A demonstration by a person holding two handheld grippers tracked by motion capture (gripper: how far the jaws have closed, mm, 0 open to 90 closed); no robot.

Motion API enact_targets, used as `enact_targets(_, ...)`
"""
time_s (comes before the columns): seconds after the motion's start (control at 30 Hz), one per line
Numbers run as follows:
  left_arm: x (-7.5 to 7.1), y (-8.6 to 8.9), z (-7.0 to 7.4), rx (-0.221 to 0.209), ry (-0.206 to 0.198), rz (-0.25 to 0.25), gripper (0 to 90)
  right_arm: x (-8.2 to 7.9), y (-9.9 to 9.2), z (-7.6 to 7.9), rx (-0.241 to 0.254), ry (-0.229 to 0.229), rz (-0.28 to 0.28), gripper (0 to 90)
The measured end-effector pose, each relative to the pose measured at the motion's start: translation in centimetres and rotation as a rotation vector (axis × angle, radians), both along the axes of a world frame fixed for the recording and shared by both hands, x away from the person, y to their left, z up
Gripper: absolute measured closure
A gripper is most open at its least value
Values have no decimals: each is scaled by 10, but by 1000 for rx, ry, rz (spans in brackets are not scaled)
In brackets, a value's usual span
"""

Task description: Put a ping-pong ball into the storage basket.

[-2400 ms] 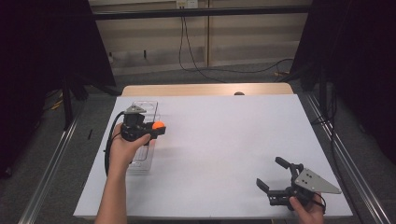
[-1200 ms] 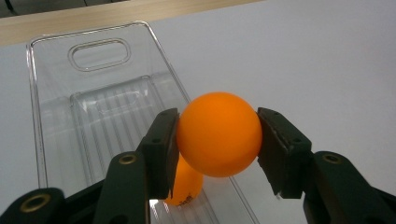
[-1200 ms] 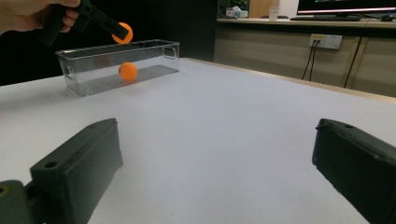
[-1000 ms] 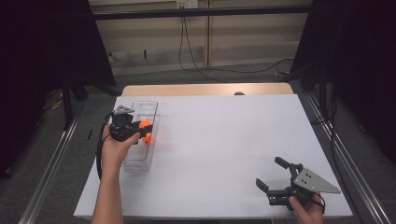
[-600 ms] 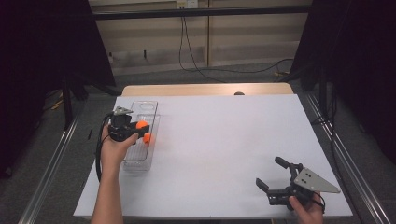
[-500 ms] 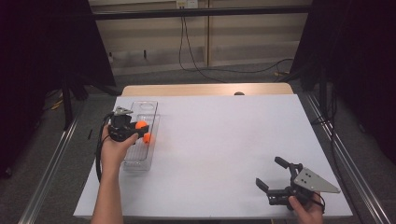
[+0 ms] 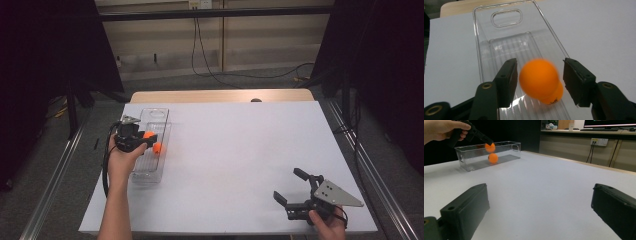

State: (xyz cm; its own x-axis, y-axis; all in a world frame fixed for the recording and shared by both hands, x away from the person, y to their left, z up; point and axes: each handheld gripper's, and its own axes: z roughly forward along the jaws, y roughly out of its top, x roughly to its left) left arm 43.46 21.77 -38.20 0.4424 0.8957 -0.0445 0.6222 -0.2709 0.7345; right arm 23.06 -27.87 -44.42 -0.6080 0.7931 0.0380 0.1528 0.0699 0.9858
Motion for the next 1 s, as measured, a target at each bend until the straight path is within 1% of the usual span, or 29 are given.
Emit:
enact_targets(0.17, -2, -2, 2, -6, -12, -4, 428, 0, 0, 0, -1, 0, 1, 9)
enact_targets(0.4, -4, -4, 3, -19, -19, -2, 343, 0, 0, 0, 0, 1, -1, 9)
enact_targets(0.47, -6, -5, 4, -18, -29, -6, 315, 0, 0, 0, -1, 3, -3, 8)
enact_targets(0.57, -8, -6, 4, -41, -30, -8, 280, 0, 0, 0, 0, 2, -1, 9)
enact_targets(0.6, -9, -6, 4, -42, -35, -12, 263, 0, 0, 0, -1, 2, 0, 9)
enact_targets(0.7, -13, -9, 6, -46, -37, -26, 246, 0, 0, 1, 9, -2, -7, 9)
enact_targets(0.77, -15, -10, 7, -42, -47, -29, 235, 0, 0, 0, 2, -2, -5, 9)
enact_targets(0.8, -17, -10, 8, -50, -51, -35, 226, 0, 0, 0, 0, 0, -4, 9)
enact_targets(0.87, -20, -10, 8, -80, -61, -39, 214, 0, 0, 0, 0, 1, -2, 9)
enact_targets(0.93, -23, -11, 8, -70, -68, -46, 208, -1, -1, 0, 2, -1, -5, 9)
enact_targets(1.0, -28, -11, 8, -79, -78, -53, 189, -1, -2, 0, 6, -2, -9, 9)
